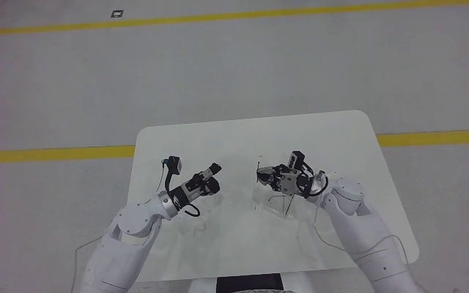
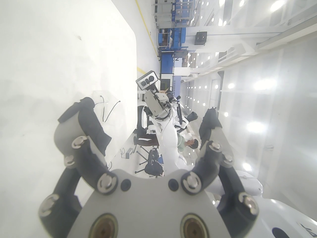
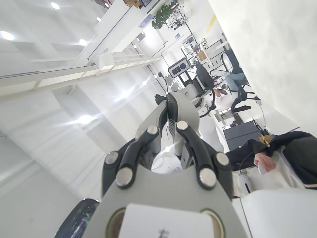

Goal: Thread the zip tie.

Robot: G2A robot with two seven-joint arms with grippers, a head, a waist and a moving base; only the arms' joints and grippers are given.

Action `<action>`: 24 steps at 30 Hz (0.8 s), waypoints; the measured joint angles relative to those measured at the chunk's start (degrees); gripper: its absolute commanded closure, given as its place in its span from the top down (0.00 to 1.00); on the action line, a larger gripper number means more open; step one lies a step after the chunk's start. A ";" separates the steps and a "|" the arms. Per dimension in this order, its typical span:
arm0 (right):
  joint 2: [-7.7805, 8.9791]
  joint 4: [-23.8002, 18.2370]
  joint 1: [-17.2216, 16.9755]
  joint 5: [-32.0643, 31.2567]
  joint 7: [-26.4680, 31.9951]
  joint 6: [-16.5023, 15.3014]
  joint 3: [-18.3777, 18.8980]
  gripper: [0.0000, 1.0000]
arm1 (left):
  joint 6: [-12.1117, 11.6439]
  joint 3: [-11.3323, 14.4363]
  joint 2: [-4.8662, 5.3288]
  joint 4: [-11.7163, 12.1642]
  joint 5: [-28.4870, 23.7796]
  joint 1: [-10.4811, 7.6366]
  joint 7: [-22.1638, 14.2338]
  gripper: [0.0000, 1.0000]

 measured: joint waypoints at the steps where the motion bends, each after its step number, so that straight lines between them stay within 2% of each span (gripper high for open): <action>1: 0.35 -0.47 0.11 0.60 -0.32 0.00 -0.23 0.00 | 0.00 0.00 0.00 0.00 0.00 0.00 0.00 1.00; 9: 0.41 -0.60 0.14 0.68 -0.37 0.00 -0.24 0.00 | 0.00 0.00 0.00 0.00 0.00 0.00 0.00 1.00; 11: 0.47 -1.41 -0.04 -0.56 -1.69 -0.90 -0.32 0.00 | 0.00 0.00 0.00 0.00 0.00 0.00 0.00 1.00; 13: 0.64 -3.30 -0.66 -3.21 -4.79 -2.50 -0.17 0.00 | 0.00 0.00 0.00 0.00 0.00 0.00 0.00 1.00; 21: 1.09 -12.44 -5.07 -12.68 -18.97 -5.61 0.43 0.00 | 0.00 0.00 0.00 0.00 0.00 0.00 0.00 1.00; 24: 1.16 -15.01 -6.88 -16.34 -21.95 -8.93 -0.27 0.00 | 0.00 0.00 0.00 0.00 0.00 0.00 0.00 1.00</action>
